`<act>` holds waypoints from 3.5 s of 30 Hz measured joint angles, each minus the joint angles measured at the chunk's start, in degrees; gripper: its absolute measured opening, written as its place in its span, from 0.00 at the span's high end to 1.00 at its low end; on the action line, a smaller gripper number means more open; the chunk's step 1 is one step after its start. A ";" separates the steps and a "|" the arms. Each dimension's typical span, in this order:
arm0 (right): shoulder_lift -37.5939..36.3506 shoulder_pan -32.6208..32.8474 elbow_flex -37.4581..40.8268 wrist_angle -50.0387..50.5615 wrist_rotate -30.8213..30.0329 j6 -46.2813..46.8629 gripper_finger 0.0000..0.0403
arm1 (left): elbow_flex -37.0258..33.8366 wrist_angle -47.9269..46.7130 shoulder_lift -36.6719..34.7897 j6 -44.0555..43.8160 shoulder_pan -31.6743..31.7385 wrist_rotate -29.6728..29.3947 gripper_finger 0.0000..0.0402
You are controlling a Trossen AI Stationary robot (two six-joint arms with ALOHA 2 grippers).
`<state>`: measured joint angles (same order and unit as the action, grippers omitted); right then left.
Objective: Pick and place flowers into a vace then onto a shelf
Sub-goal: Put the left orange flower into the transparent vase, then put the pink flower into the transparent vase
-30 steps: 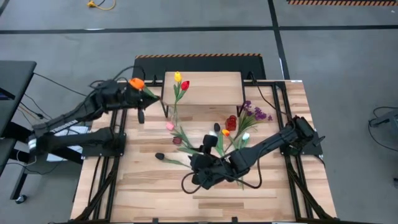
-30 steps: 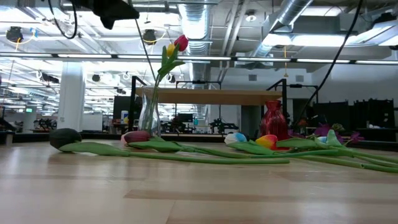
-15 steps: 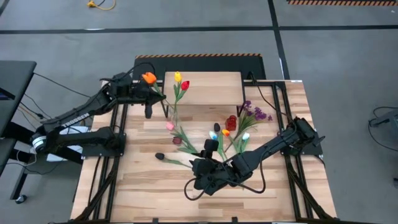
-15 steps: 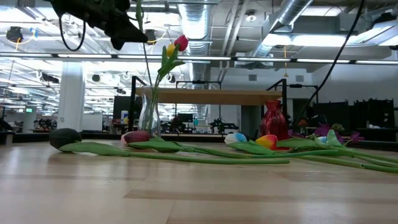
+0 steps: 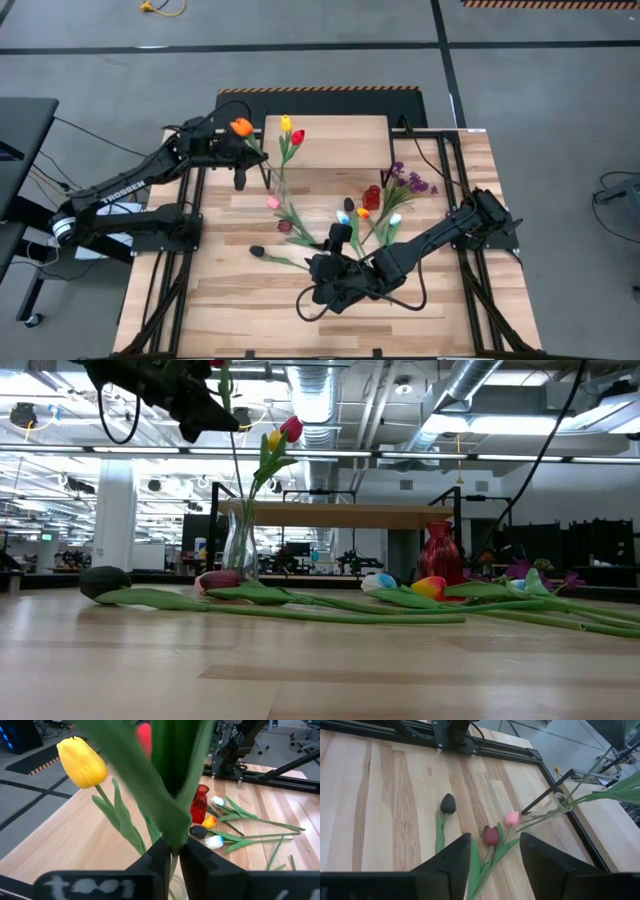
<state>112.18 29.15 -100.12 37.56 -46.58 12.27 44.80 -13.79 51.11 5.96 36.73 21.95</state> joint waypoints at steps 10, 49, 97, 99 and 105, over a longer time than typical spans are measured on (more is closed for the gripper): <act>0.00 0.02 0.00 0.00 -0.03 1.35 0.48 | 0.00 -0.01 -0.02 -0.59 0.00 0.02 0.68; 12.76 -10.06 0.12 -8.29 13.09 14.33 0.46 | -3.96 -8.36 -29.07 -11.80 -28.04 -19.65 0.61; 19.96 -21.90 3.89 -5.46 22.65 26.41 0.48 | -9.44 -7.70 -30.67 -12.85 -34.26 -16.28 0.61; 19.70 -21.95 5.59 -7.88 23.69 26.58 0.51 | -9.44 -7.70 -30.67 -12.86 -34.26 -16.28 0.61; 19.71 -21.40 7.91 -10.61 24.38 28.23 0.71 | -9.44 -7.68 -30.67 -13.58 -34.27 -16.32 0.61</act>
<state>131.89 7.75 -92.21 26.95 -22.20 40.50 35.35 -21.47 20.45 -7.62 2.46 5.63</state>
